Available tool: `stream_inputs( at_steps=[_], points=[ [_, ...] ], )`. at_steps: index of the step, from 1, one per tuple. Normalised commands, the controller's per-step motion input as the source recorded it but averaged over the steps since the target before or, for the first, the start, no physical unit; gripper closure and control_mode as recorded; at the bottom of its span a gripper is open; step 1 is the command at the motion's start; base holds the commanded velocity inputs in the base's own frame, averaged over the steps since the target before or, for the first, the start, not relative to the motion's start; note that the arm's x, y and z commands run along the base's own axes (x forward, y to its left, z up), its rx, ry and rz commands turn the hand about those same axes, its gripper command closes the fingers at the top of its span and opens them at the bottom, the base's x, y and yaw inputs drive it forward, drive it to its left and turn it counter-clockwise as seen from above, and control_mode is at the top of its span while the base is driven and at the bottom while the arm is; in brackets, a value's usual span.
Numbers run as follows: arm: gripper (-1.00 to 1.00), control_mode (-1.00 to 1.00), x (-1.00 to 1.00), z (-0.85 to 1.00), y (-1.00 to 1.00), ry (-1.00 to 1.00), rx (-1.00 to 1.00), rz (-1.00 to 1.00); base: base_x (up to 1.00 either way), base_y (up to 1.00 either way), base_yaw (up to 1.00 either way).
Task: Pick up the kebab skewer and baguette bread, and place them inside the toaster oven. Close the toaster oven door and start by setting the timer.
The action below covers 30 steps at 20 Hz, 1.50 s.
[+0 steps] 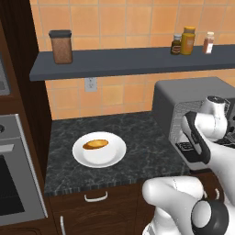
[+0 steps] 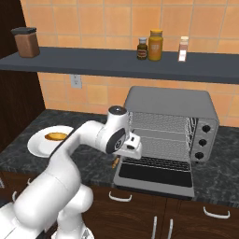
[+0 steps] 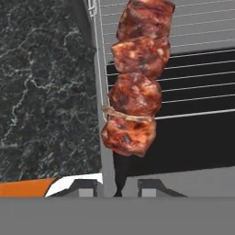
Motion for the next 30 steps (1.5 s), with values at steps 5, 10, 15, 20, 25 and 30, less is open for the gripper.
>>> stream_inputs(
  at_steps=[5, 10, 15, 20, 25, 30],
  points=[
    [1.0, -1.0, 0.21, -0.11, -0.37, 0.02, 0.0, 0.03, 0.0, 0.0, 0.0],
    [1.0, -1.0, 0.02, -0.33, -0.31, 0.06, 0.0, 0.0, 0.0, 0.0, 0.0],
    [1.0, -1.0, 0.03, -0.07, -0.31, 0.03, 0.0, -0.01, 0.0, 0.0, 0.0],
    [1.0, -1.0, 0.24, 0.0, 0.0, 0.0, 0.05, -0.2, 0.0, 0.0, 0.0],
    [1.0, -1.0, 0.2, 0.0, 0.0, -0.03, 0.14, -0.36, 0.0, 0.0, 0.0],
    [1.0, -1.0, 0.14, 0.0, -0.11, -0.11, 0.08, -0.41, 0.0, 0.0, 0.0]
  ],
)
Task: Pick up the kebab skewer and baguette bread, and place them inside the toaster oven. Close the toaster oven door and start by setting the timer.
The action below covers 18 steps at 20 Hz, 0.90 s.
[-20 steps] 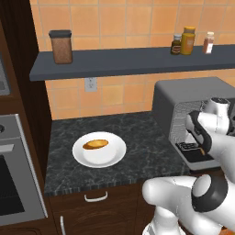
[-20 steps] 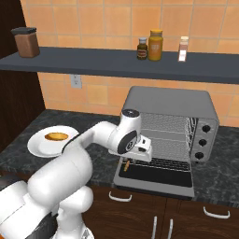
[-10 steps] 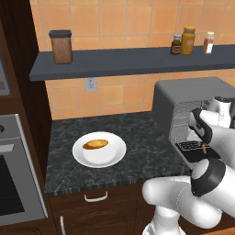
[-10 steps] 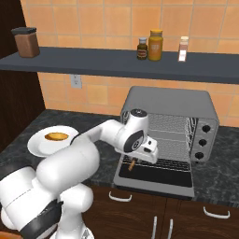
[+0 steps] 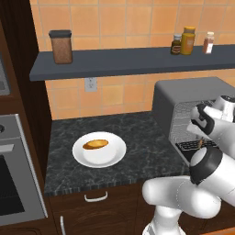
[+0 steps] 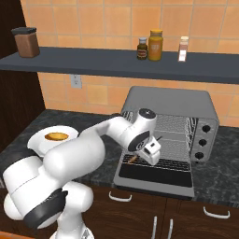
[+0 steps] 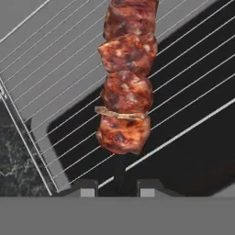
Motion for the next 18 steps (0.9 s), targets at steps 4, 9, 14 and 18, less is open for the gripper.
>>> stream_inputs(
  at_steps=[4, 9, 14, 18],
  points=[
    [1.0, -1.0, 0.06, -0.04, 0.02, -0.17, 0.02, -0.42, 0.0, 0.0, 0.0],
    [1.0, -1.0, 0.34, -0.06, 0.01, -0.14, 0.0, -0.38, 0.0, 0.0, 0.0],
    [1.0, -1.0, 0.43, 0.0, 0.03, -0.06, 0.03, -0.12, 0.0, 0.0, 0.0],
    [1.0, -1.0, 0.29, 0.0, -0.03, 0.0, 0.08, 0.0, 0.0, 0.0, 0.0]
  ],
)
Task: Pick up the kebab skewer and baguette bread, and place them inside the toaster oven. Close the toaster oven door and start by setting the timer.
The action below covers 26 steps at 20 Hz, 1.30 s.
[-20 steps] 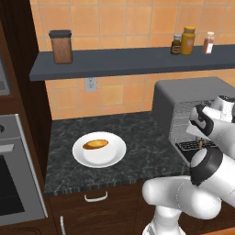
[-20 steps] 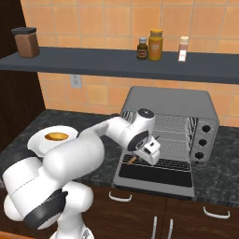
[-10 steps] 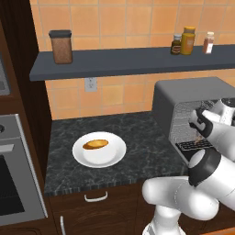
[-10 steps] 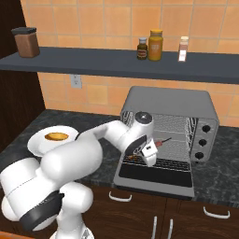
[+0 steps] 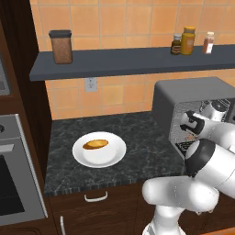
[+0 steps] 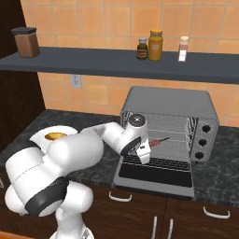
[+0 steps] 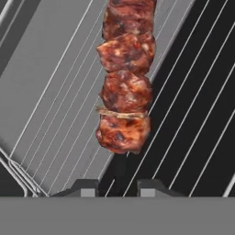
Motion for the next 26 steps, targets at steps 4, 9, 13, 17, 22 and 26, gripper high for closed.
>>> stream_inputs(
  at_steps=[4, 9, 13, 17, 22, 26],
  points=[
    [1.0, -1.0, 0.42, 0.0, -0.02, 0.0, 0.1, 0.0, 0.0, 0.0, 0.0],
    [1.0, -1.0, 0.27, -0.06, -0.02, 0.0, 0.09, 0.0, 0.0, 0.0, 0.0],
    [1.0, -1.0, 0.21, -0.15, -0.11, 0.0, 0.07, 0.0, 0.0, 0.0, 0.0],
    [1.0, -1.0, 0.21, -0.17, -0.03, 0.0, 0.05, 0.0, 0.0, 0.0, 0.0],
    [-1.0, -1.0, 0.05, -0.16, -0.04, 0.0, 0.04, 0.0, 0.0, 0.0, 0.0],
    [-1.0, -1.0, 0.0, -0.09, -0.03, 0.0, 0.02, -0.02, 0.0, 0.0, 0.0]
  ],
)
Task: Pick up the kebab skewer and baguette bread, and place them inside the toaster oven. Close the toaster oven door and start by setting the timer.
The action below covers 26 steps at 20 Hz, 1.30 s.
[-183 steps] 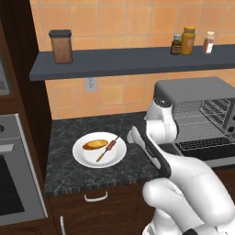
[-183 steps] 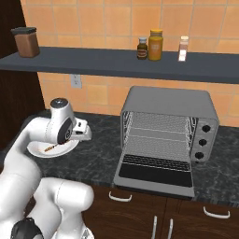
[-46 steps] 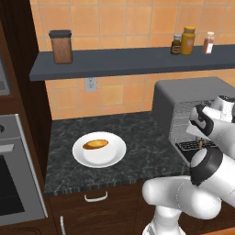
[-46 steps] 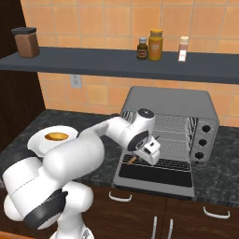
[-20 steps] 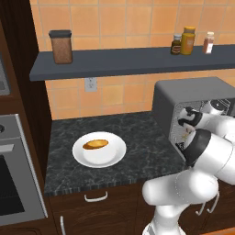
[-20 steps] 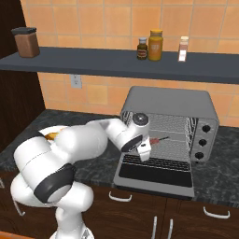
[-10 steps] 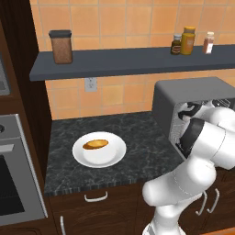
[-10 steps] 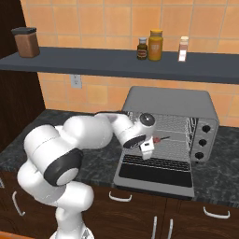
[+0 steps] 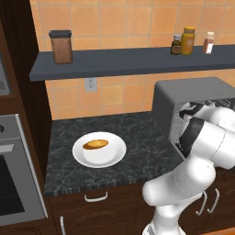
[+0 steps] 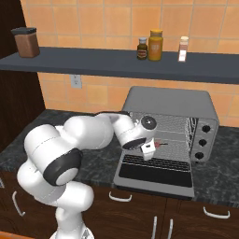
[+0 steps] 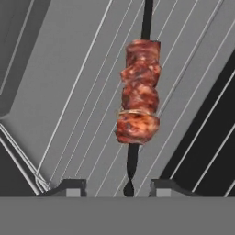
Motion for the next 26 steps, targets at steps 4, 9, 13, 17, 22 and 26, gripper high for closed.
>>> stream_inputs(
  at_steps=[4, 9, 13, 17, 22, 26],
  points=[
    [-1.0, -1.0, -0.03, 0.0, -0.01, 0.0, 0.02, -0.03, 0.0, 0.0, 0.0],
    [-1.0, -1.0, -0.51, 0.36, -0.11, 0.0, 0.01, -0.01, 0.0, 0.0, 0.0],
    [-1.0, -1.0, -0.76, 0.52, 0.02, 0.0, 0.0, 0.0, 0.0, 0.0, 0.0],
    [-1.0, -1.0, -0.96, 0.58, 0.51, 0.0, -0.07, 0.15, 0.0, 0.0, 0.0],
    [-1.0, -1.0, -0.89, 0.48, 0.97, 0.04, -0.1, 0.38, 0.0, 0.0, 0.0],
    [-1.0, -1.0, -0.48, 0.44, 1.0, 0.09, -0.08, 0.45, 0.0, 0.0, 0.0]
  ],
)
